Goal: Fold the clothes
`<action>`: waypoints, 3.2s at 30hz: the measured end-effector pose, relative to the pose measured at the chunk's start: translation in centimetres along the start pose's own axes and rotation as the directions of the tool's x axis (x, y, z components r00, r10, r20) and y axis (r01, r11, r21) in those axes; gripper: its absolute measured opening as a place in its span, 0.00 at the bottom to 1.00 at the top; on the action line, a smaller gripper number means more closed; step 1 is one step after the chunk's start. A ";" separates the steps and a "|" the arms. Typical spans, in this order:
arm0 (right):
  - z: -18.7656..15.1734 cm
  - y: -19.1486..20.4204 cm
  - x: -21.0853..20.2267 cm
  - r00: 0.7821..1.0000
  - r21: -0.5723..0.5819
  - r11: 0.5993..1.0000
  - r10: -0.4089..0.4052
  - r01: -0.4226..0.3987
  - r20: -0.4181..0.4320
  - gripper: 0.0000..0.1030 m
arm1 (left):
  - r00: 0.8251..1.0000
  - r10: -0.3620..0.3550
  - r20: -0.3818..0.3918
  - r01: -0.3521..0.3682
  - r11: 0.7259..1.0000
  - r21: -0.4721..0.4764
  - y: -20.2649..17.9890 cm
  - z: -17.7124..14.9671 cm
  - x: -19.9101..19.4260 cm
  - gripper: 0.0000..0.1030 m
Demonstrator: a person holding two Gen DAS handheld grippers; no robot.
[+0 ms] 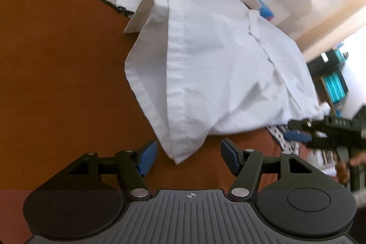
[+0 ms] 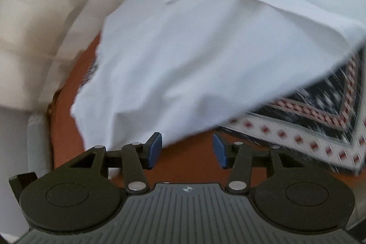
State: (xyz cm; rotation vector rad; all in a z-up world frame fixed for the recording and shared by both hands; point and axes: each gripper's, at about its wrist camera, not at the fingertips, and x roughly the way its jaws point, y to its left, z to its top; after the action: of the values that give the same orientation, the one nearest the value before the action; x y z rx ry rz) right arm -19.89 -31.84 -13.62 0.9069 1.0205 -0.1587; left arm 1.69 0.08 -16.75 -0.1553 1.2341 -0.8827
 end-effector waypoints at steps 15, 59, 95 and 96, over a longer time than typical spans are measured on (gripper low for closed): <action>1.5 -0.4 -1.4 0.988 0.009 0.992 0.126 -0.127 0.087 0.00 | 0.999 -0.050 0.017 0.047 0.990 0.131 -1.1 2.3 -5.8 0.00; 2.9 14.3 5.1 0.996 -0.536 0.843 -0.001 -0.046 -0.088 0.34 | 0.988 -0.029 0.152 0.069 0.963 -0.261 6.0 10.6 3.4 0.06; 3.2 -0.8 -8.8 0.908 -0.171 0.931 -0.255 0.324 0.332 0.53 | 0.989 -0.124 0.078 0.092 0.942 0.324 -12.8 10.8 5.3 0.57; 3.5 -2.5 -10.2 0.894 -0.142 0.929 -0.277 0.343 0.351 0.55 | 0.989 -0.136 0.061 0.107 0.932 0.347 -14.5 10.5 6.3 0.57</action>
State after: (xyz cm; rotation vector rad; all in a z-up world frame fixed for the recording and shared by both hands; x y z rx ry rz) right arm -24.39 -38.81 -6.33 0.5048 0.8471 -0.4546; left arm 3.90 -17.41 -9.70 0.0119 0.9818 -1.1746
